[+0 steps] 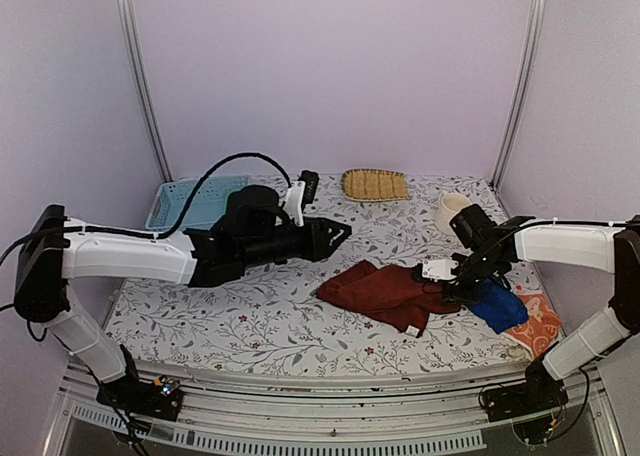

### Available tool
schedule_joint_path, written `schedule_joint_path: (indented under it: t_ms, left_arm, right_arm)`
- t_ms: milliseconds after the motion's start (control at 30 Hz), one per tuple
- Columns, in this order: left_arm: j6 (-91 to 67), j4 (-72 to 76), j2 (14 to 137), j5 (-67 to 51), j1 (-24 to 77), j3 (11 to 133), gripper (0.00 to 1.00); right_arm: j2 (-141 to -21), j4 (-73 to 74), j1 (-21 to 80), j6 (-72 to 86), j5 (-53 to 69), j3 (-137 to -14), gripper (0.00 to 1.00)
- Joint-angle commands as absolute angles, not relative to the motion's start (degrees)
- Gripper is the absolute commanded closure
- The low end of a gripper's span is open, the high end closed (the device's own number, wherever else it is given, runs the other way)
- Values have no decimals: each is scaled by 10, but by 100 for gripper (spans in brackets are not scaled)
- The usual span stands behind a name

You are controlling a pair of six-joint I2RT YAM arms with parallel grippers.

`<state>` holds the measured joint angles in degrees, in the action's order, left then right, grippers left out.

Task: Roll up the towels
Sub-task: Pick up the towel from the center of the board.

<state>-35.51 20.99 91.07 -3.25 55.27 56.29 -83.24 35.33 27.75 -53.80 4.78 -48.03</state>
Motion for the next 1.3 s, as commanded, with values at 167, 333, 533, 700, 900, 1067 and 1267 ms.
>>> schedule_joint_path:
  t_ms: [167, 333, 533, 700, 900, 1067, 1267]
  left_arm:
    - [-161, 23, 932, 159, 525, 623, 62]
    - [-127, -53, 940, 87, 497, 612, 62]
    - [-126, -37, 913, 47, 492, 563, 62]
    - [-117, -15, 888, 11, 493, 544, 61]
    - [-84, -64, 904, -50, 491, 554, 57]
    - [-92, -80, 972, -72, 482, 571, 56]
    - [-72, -83, 1077, -101, 482, 632, 57]
  right_arm:
    - [-833, 368, 280, -572, -1, -397, 49]
    - [-850, 314, 279, -556, -37, -403, 81]
    - [-825, 370, 280, -536, 16, -474, 96]
    - [-805, 441, 282, -521, 50, -534, 97]
    - [-786, 537, 282, -495, 154, -641, 97]
    - [-739, 513, 278, -454, 199, -703, 98]
    - [-765, 481, 249, -431, 201, -653, 98]
